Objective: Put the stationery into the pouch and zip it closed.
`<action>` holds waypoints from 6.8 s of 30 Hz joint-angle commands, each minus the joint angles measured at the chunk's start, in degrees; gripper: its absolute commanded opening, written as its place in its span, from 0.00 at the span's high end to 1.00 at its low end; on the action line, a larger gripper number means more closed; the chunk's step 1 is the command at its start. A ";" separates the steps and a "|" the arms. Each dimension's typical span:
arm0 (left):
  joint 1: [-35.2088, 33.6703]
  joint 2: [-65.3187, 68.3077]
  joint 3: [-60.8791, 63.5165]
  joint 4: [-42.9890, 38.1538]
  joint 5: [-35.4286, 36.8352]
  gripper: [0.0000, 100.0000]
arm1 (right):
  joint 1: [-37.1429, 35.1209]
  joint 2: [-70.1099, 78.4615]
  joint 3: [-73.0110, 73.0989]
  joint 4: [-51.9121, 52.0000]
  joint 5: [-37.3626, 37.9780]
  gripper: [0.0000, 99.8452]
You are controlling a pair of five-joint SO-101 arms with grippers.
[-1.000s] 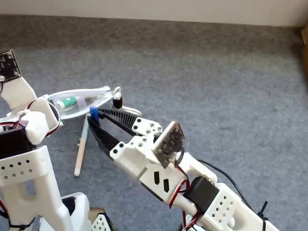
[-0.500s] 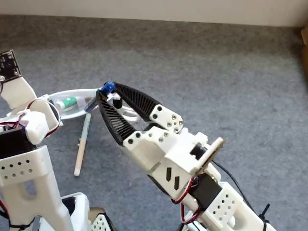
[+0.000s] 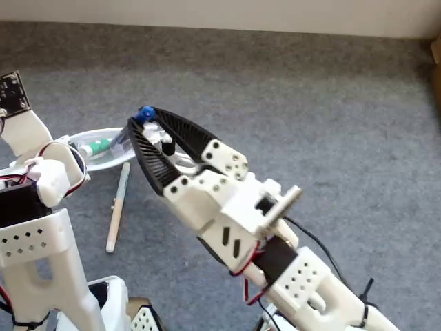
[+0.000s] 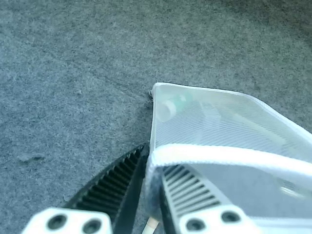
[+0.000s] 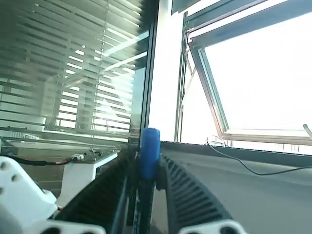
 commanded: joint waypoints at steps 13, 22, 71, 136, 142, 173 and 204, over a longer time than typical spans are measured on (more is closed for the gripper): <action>0.57 0.40 0.40 -1.14 0.35 0.99 | -0.48 11.82 6.37 -3.30 7.47 1.00; 0.75 0.40 0.40 -1.14 0.35 0.99 | -5.85 11.91 11.38 -0.84 7.82 0.99; -4.53 0.40 2.42 -5.98 0.88 0.99 | -6.02 11.30 11.38 8.40 7.38 0.82; -27.30 -26.77 15.16 -13.80 10.20 0.99 | 0.75 57.36 -40.13 57.54 -23.82 0.82; -27.30 -26.77 15.08 -13.80 10.20 0.99 | 0.66 64.57 -46.29 57.54 -23.82 0.82; -27.30 -26.77 15.16 -13.89 9.93 0.99 | -1.54 92.26 -68.18 57.98 -23.56 0.82; -23.16 -26.86 15.25 -13.80 9.76 0.99 | 0.92 82.24 -66.33 75.47 -9.58 1.00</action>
